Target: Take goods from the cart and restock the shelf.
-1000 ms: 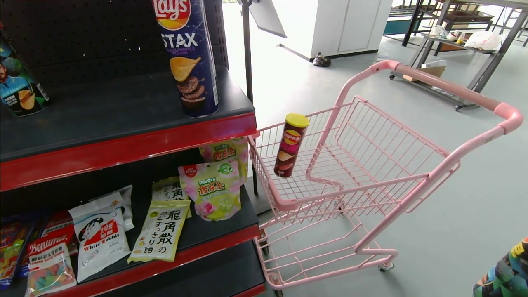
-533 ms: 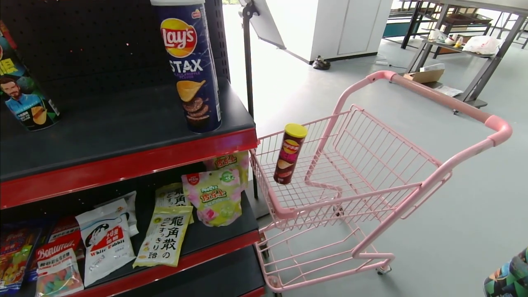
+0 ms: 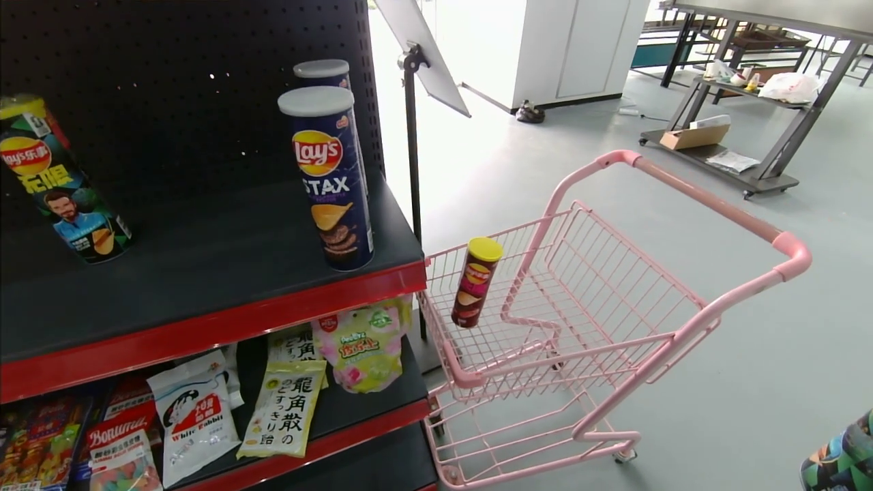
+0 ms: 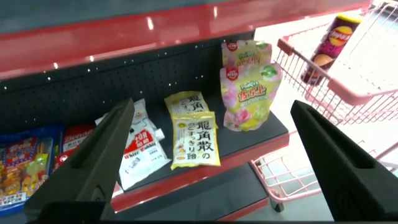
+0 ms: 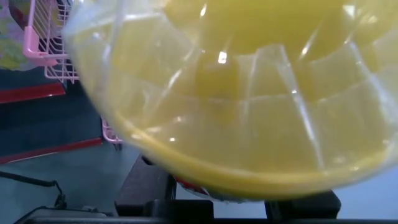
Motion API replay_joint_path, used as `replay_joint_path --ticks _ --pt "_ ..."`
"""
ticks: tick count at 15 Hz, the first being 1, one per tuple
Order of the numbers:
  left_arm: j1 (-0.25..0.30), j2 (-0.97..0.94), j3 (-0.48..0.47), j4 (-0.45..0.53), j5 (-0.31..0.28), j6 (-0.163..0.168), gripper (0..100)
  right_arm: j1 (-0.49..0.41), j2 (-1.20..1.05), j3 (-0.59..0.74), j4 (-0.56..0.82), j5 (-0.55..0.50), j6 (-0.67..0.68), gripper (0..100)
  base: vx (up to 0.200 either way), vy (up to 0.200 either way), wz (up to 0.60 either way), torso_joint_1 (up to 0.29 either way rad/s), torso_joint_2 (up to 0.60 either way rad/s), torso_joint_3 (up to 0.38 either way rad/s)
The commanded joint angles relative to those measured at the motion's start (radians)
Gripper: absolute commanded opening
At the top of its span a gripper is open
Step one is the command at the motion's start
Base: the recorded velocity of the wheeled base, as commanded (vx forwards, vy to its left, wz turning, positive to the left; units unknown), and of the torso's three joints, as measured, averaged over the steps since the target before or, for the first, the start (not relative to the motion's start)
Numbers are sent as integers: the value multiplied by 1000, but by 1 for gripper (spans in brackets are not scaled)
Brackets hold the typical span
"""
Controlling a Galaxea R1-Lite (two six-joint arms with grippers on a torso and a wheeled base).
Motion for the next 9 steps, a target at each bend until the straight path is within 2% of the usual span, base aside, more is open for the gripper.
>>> replay_joint_path --ticks 1,4,8,9 --pt "0 1 0 0 0 0 100 0 4 2 0 0 0 0 0 0 0 198 -588 -383" --pt "0 1 0 0 0 0 100 0 4 2 0 0 0 0 0 0 0 217 -559 -347" --pt "0 1 0 0 0 0 100 -1 34 2 -1 2 1 0 0 0 0 163 -408 -243" --pt "0 1 0 0 0 0 100 -1 46 2 -6 0 1 0 0 0 600 105 -271 -134"
